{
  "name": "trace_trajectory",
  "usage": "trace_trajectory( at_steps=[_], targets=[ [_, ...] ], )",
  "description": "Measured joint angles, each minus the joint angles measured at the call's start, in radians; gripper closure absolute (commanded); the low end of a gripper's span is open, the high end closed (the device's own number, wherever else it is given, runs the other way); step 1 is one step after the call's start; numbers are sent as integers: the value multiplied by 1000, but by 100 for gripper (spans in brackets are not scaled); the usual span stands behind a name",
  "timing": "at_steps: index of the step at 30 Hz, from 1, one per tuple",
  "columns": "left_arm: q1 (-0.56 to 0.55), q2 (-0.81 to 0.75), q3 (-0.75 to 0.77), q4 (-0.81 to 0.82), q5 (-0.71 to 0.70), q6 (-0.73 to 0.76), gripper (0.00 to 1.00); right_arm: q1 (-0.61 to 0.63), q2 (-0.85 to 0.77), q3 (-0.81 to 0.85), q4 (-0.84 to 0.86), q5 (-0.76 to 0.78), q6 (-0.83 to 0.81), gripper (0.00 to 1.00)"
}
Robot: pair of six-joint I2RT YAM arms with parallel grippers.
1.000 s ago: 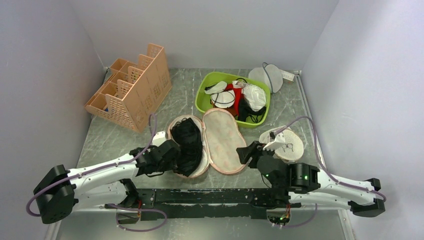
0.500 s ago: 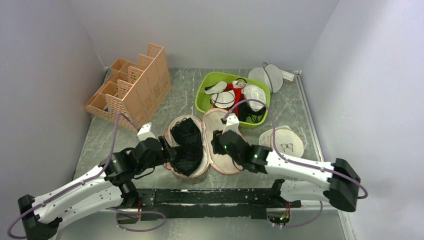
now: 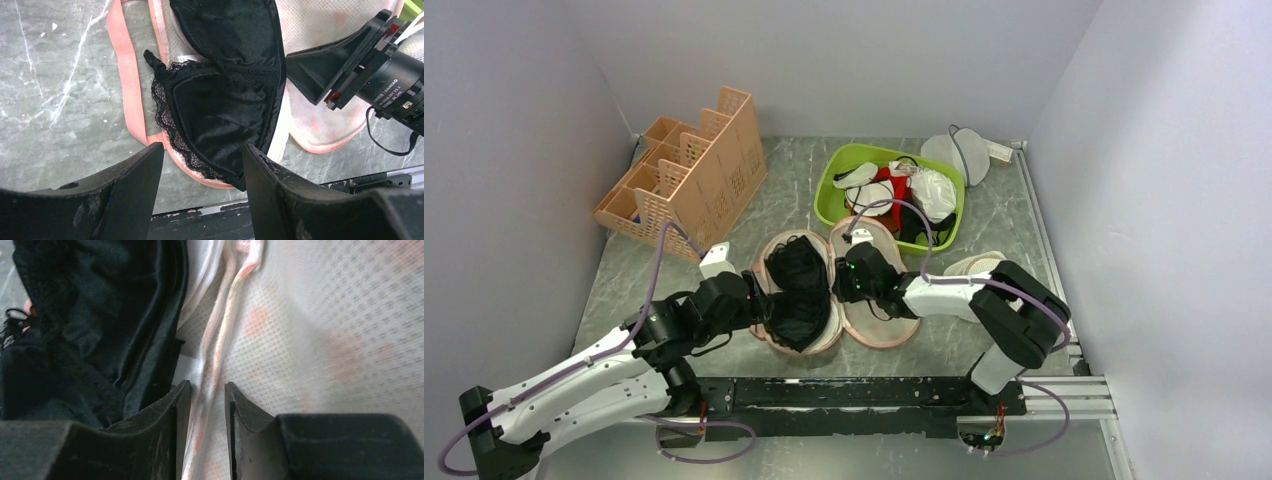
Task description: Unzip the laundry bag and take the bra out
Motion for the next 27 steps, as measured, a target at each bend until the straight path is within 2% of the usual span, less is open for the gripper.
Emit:
trace_trajectory(
  at_steps=[7,13,16,21,24,27],
  targets=[
    [0,18,28,-7,-8,19,29,8,-4,-116,170,-142,111,72],
    [0,39,44,-5,-23,33,29,116,-55,-256,328,-222,271,65],
    [0,52,45,-4,-26,37,30,149,-103,-274,314,-238,296,58],
    [0,78,46,5,-27,41,30,125,-278,-269,221,-172,280,42],
    [0,86,53,6,-27,45,30,101,-344,-255,192,-149,264,41],
    [0,83,54,10,-27,45,30,82,-334,-234,182,-158,264,45]
  ],
)
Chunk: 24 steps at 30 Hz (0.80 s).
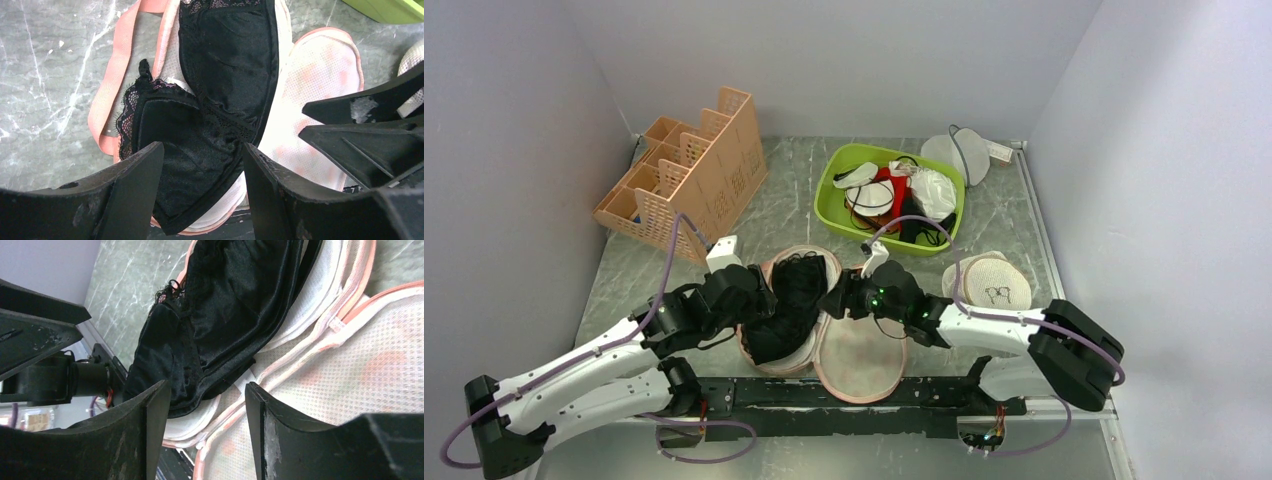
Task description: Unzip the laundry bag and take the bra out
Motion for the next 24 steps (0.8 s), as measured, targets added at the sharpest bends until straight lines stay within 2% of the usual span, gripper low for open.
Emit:
trace_trajectory(
  at_steps=[8,15,16,20,24],
  targets=[
    [0,-20,0,-1,0,0,30,-42,185,5,174,-137,154,56],
    [0,-52,0,-1,0,0,29,-41,381,6,365,-251,290,57],
    [0,-55,0,-1,0,0,29,-41,401,6,391,-262,306,60],
    [0,-60,0,-1,0,0,29,-41,469,5,495,-293,356,81],
    [0,-56,0,-1,0,0,30,-41,500,5,557,-319,396,93]
  ],
)
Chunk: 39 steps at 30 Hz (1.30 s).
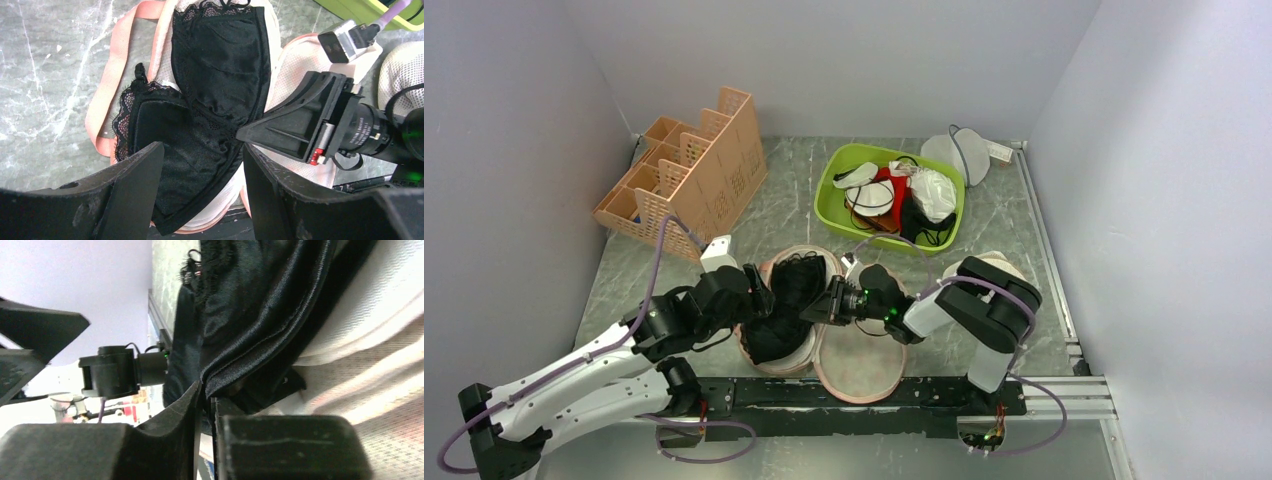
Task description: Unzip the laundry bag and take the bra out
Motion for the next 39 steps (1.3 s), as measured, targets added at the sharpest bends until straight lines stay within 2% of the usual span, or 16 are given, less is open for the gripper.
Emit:
trace_trajectory(
  at_steps=[5,13,22,27,32,39],
  targets=[
    [0,8,0,0,0,0,29,0,-80,2,-26,-13,-18,100],
    [0,14,0,1,0,2,30,0,-436,80,-296,18,-227,100],
    [0,32,0,8,0,8,30,-1,-829,136,-604,174,-513,100],
    [0,39,0,20,0,11,30,-1,-983,137,-723,328,-605,100],
    [0,52,0,31,0,15,30,-2,-1001,204,-829,560,-653,100],
    [0,68,0,31,1,18,30,-23,-794,464,-895,879,-763,100]
  ],
)
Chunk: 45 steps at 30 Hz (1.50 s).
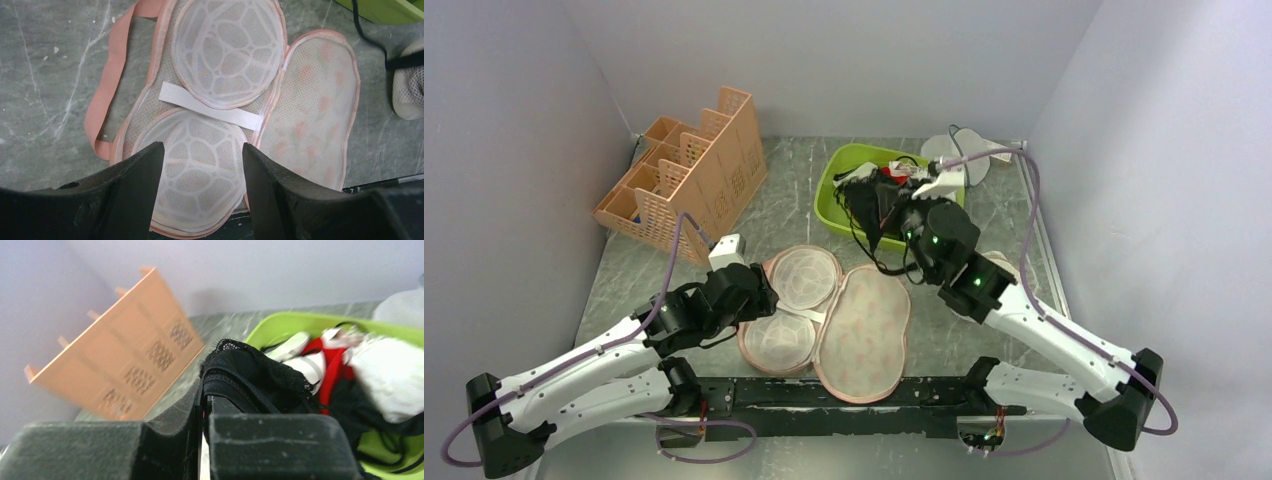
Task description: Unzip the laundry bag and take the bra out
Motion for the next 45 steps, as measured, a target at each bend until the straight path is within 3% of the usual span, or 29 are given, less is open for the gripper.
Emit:
trace_trajectory(
  at_steps=[10,15,26,35,37,43,45],
  targets=[
    [0,-6,11,-8,0,0,30,-266,305,321,114,43,-111,100],
    [0,-7,34,-8,-3,0,30,-342,439,367,183,1,-108,100],
    [0,-11,34,-8,1,0,30,-383,576,-10,320,-198,25,100],
    [0,24,34,0,19,0,30,-456,592,-134,362,-281,111,100],
    [0,31,34,0,24,0,30,-478,609,-128,358,-298,114,93],
    [0,26,34,4,45,7,29,-482,578,-127,269,-359,93,54],
    [0,21,33,20,60,18,14,-483,534,-129,235,-384,74,40]
  ],
)
